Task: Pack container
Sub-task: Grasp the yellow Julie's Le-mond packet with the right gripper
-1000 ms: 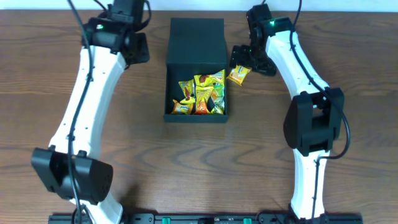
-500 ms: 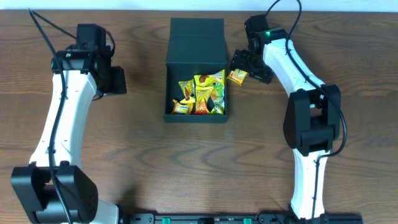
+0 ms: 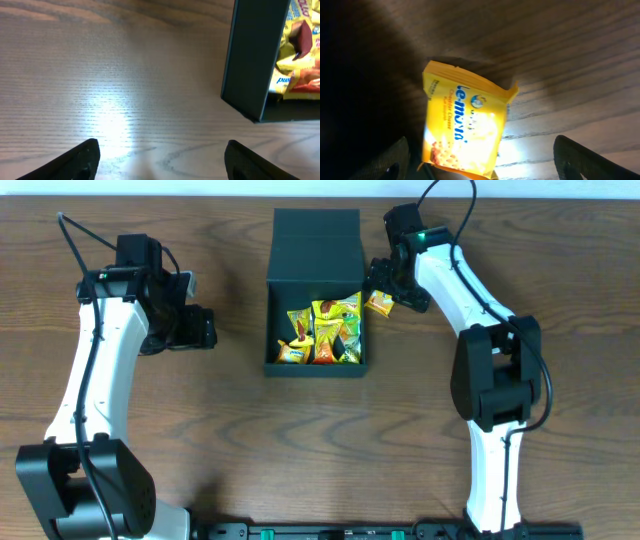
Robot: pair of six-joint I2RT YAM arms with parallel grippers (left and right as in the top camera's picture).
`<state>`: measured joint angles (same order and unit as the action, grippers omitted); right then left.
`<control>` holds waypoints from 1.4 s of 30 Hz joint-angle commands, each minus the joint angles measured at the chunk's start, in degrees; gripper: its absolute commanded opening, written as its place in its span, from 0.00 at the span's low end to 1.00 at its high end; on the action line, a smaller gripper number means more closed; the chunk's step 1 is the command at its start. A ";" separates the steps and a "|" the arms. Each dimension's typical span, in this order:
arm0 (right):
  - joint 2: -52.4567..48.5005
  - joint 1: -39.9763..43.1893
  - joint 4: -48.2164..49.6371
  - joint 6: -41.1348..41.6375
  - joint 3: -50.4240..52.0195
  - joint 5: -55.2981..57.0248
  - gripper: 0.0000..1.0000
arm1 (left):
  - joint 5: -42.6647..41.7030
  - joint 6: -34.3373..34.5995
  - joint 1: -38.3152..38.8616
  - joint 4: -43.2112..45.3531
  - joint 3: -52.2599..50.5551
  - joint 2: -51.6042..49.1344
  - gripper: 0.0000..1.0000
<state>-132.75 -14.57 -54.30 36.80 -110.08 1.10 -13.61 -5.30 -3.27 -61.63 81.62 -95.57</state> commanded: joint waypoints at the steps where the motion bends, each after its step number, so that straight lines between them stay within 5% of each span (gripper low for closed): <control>1: -2.12 -0.52 -0.61 0.92 0.37 2.54 0.92 | -1.51 -0.94 -0.09 -0.61 -0.17 0.55 0.82; 26: -4.22 -0.46 1.92 0.02 0.33 -0.70 0.93 | -2.95 -0.94 -0.09 -1.53 -0.17 0.55 0.82; 42: -4.31 1.05 -1.95 -1.99 0.33 3.41 0.55 | -2.93 -0.96 -0.09 -1.31 -0.17 0.55 0.82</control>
<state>-135.83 -14.15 -56.07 36.40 -110.06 3.44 -16.19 -5.85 -3.27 -62.81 81.62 -95.57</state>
